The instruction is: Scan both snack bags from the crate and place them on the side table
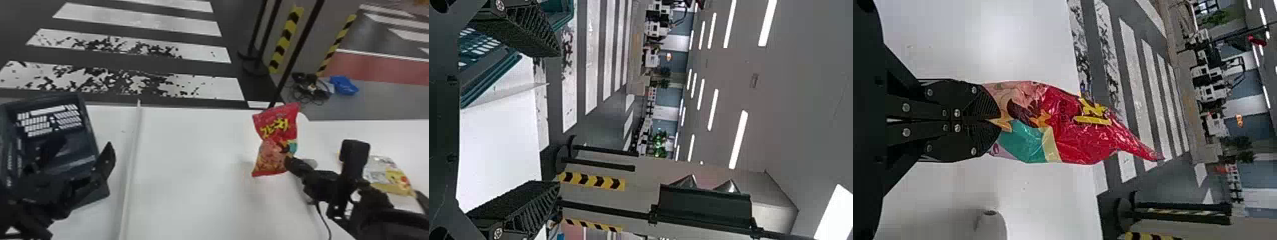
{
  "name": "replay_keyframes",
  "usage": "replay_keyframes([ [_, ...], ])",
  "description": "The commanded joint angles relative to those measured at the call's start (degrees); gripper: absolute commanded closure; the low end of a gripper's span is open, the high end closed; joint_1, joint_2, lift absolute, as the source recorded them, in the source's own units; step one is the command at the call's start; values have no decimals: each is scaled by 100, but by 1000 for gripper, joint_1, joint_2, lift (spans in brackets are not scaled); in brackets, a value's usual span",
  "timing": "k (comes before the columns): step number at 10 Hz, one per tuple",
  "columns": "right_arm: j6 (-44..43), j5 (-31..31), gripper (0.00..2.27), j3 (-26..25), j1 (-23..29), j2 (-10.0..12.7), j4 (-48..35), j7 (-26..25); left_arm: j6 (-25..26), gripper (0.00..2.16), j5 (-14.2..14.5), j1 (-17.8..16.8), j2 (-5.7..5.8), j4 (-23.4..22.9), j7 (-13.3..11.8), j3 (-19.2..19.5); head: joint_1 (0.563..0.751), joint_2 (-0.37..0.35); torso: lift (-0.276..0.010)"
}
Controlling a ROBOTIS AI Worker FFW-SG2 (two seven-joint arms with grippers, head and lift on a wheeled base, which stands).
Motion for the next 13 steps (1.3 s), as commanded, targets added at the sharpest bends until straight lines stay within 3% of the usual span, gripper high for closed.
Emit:
replay_keyframes([
  [1, -421, 1254, 2256, 743, 200, -88, -220, -159, 12, 83, -2, 4, -1, -20, 1, -9, 695, -232, -95],
  [4, -913, 4216, 2256, 2527, 446, -352, 272, -1143, 12, 83, -2, 4, -1, -20, -8, -18, 695, -206, -95],
  [6, -456, 5385, 2256, 3485, 613, -571, 518, -1583, 12, 83, -2, -5, 8, -2, -8, -18, 695, -177, -95],
  [8, 283, 5868, 2256, 4171, 728, -721, 598, -1697, 12, 83, -2, -22, 8, 6, -8, -18, 695, -158, -95],
  [9, 511, 5850, 2037, 4364, 780, -756, 571, -1724, 12, 83, -2, -31, 17, 15, -8, -18, 695, -150, -95],
  [11, 986, 5402, 12, 4513, 780, -782, 343, -1706, 12, 83, -2, -40, -1, 41, -8, -26, 695, -137, -95],
  [12, 1232, 4725, -1, 4390, 772, -782, -27, -1557, 12, 83, -2, -40, 8, 41, -8, -26, 695, -129, -95],
  [13, 1601, 3671, 19, 4012, 772, -747, -536, -1064, 12, 83, -2, -40, 8, 41, -8, -26, 695, -118, -95],
])
